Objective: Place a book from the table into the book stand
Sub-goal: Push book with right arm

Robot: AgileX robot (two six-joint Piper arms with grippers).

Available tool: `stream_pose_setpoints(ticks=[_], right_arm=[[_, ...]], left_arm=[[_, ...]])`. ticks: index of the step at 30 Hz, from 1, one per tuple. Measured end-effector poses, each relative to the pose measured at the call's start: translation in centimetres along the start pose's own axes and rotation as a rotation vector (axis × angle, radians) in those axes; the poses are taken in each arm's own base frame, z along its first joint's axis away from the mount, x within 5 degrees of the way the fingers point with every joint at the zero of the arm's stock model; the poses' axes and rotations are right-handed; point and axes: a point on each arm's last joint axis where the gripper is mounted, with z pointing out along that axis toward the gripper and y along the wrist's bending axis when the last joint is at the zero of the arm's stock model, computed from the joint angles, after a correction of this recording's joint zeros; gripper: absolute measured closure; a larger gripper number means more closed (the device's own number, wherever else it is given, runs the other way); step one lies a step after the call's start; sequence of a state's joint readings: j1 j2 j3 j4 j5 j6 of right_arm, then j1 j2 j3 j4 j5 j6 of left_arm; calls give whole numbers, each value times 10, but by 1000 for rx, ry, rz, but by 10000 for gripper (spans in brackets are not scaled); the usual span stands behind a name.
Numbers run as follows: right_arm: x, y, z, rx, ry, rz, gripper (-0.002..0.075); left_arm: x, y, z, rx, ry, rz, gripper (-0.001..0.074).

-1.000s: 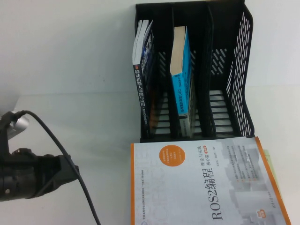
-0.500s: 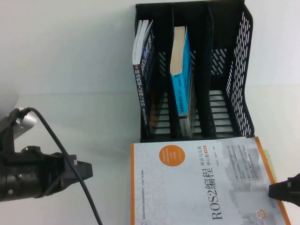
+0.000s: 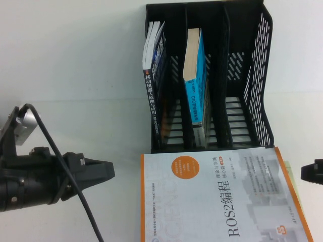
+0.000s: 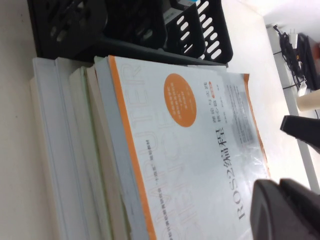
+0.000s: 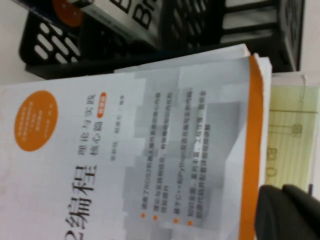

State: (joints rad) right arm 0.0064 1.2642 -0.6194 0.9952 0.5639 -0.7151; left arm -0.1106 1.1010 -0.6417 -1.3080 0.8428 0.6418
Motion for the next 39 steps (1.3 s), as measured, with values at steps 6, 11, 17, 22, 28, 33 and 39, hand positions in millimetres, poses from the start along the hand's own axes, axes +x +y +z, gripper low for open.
stream_pose_setpoints(ticks=[6,11,17,22,28,33,39], right_arm=[[1,-9,6,59,43,-13,728],[6,-19,23,64,131,28,728],[10,-20,32,22,185,61,728],[9,-18,32,6,184,69,728],[9,-16,32,-16,178,88,728],[8,-13,32,-42,171,104,728],[8,-13,32,-45,171,105,728]], left_arm=[[0,0,0,3,-3,10,737],[0,0,0,3,-3,17,737],[0,0,0,3,-3,22,737],[0,-1,0,11,1,19,737],[-1,-3,0,33,-16,-4,738],[-3,-7,0,81,-33,-43,715],[-6,-12,-1,134,-63,-87,519]])
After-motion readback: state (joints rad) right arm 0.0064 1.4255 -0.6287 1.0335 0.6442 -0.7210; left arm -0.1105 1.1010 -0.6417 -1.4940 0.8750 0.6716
